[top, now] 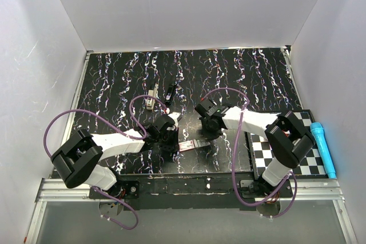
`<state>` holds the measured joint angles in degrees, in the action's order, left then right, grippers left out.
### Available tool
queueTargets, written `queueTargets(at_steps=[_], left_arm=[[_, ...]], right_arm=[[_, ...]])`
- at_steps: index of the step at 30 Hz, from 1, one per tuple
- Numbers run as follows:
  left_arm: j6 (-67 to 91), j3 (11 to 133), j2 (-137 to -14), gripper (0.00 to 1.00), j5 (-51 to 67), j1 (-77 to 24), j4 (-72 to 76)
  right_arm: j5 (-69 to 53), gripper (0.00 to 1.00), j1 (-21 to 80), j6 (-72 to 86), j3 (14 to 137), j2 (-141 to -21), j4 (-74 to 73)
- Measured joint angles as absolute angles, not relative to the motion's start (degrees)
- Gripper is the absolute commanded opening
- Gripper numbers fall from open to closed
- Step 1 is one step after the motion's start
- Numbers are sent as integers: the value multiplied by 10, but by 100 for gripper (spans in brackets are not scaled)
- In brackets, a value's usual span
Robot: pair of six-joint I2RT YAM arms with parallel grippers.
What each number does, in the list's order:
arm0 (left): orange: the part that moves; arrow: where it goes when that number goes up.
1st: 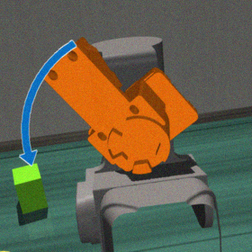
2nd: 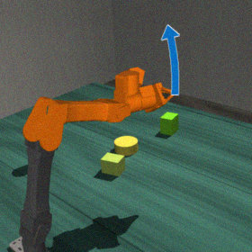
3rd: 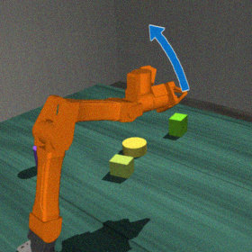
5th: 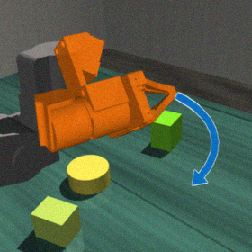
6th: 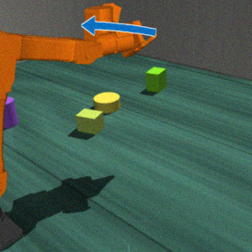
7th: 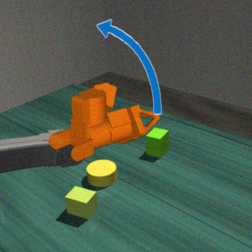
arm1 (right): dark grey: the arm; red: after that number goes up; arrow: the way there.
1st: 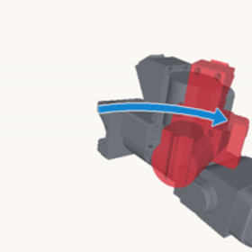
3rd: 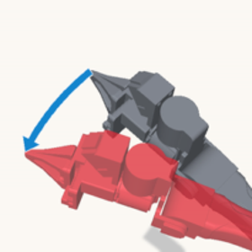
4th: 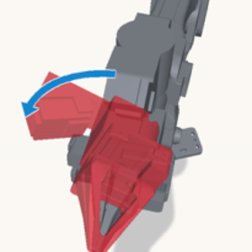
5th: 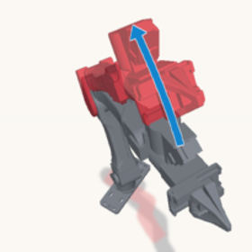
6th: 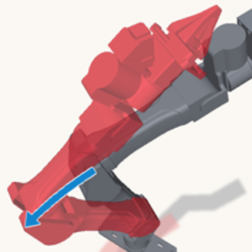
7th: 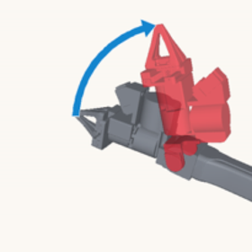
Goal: Unload the staples from the stapler
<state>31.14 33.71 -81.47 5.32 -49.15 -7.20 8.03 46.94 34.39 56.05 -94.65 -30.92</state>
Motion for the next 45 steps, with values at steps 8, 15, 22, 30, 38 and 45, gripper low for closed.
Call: queueTargets(at_steps=[8, 15, 22, 30, 38, 45], left_arm=[[311, 337, -818, 0, 56, -491, -64], [310, 337, -821, 0, 59, -492, -58], [304, 336, -820, 0, 60, -494, -55], [300, 336, -820, 0, 60, -497, -54], [300, 336, -820, 0, 60, -497, -53], [300, 336, -820, 0, 60, -498, -53]], right_arm=[[91, 1, 478, 344, 545, -930, -324], [94, 1, 481, 345, 545, -930, -328], [102, 1, 481, 341, 547, -931, -329], [108, 1, 474, 336, 559, -936, -329], [107, 1, 473, 336, 566, -948, -328], [103, 1, 473, 336, 573, -955, -328]])
